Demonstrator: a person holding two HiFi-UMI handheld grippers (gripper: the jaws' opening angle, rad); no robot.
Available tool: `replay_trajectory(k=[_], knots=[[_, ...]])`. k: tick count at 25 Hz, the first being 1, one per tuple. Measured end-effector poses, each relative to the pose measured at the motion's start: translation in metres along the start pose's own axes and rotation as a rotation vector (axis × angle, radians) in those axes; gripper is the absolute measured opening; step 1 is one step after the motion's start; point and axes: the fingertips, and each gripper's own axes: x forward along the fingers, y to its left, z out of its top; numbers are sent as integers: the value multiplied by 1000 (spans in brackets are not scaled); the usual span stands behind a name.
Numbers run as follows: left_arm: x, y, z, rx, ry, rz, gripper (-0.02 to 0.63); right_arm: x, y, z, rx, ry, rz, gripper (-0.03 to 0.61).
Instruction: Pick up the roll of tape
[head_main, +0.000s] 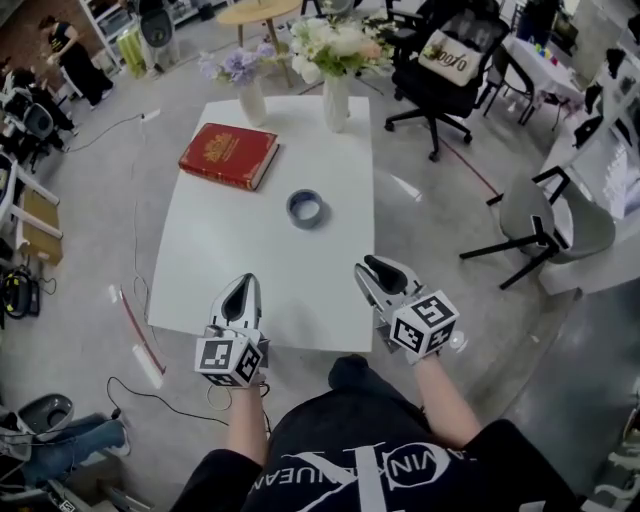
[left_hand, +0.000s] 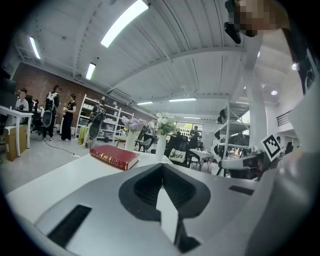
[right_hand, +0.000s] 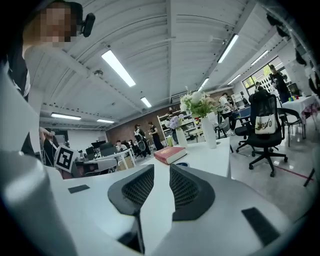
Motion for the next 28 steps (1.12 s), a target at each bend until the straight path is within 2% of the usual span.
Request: replay_trajectory(k=[10,18,23,28], knots=[[34,1,-8,-23,19,91,5,41,-31,6,-3,66,124,91],[43,9,-23,-51,50,149,5,73,-39,-12,50,113,197,91],[59,24,-26,-47,69,148,5,98,-46,-18,47,150,190,91],[89,37,-31,4,115,78,5,133,-67,-17,56,186,121,91]])
